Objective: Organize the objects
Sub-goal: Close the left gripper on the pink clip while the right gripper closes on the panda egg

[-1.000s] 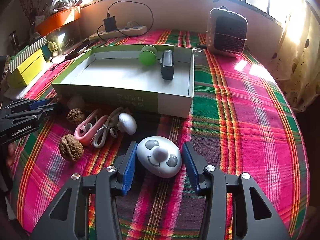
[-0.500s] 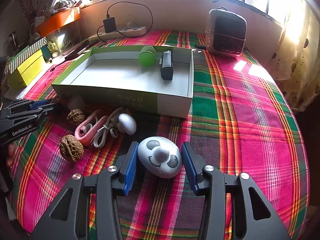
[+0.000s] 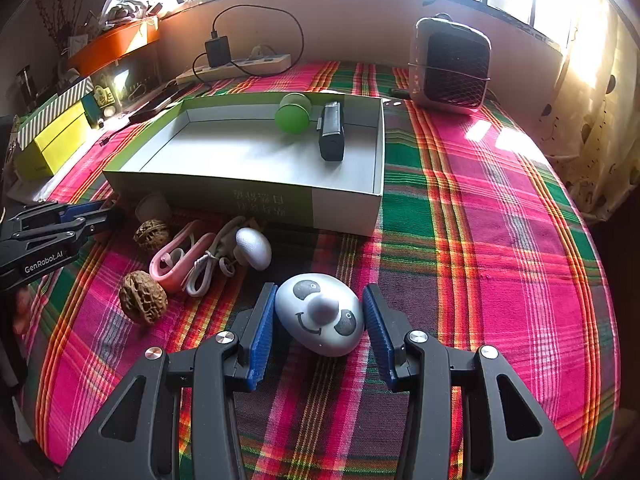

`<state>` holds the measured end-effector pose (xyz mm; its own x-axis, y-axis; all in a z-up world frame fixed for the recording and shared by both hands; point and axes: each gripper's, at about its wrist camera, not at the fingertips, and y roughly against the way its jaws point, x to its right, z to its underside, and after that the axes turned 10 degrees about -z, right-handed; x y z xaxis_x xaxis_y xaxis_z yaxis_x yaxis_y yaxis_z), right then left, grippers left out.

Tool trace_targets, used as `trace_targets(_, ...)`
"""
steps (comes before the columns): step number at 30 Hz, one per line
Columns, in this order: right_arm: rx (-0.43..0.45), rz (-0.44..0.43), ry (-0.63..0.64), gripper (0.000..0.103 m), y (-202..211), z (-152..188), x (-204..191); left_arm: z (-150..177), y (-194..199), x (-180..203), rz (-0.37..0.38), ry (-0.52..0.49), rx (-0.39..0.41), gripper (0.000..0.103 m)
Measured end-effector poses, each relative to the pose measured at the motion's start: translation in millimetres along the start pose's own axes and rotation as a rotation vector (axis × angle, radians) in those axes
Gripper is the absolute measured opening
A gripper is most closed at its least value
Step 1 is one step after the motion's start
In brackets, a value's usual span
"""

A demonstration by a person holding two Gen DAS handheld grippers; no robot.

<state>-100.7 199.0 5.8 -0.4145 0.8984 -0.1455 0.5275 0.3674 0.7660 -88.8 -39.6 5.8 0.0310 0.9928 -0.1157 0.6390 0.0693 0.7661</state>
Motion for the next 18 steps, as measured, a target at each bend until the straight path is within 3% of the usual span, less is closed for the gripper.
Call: trace_targets(18, 0.046, -0.006, -0.012, 0.044, 17.4, -8.2, -0.6, -5.3, 21.4, 1.2, 0.024, 0.001, 0.035, 0.021)
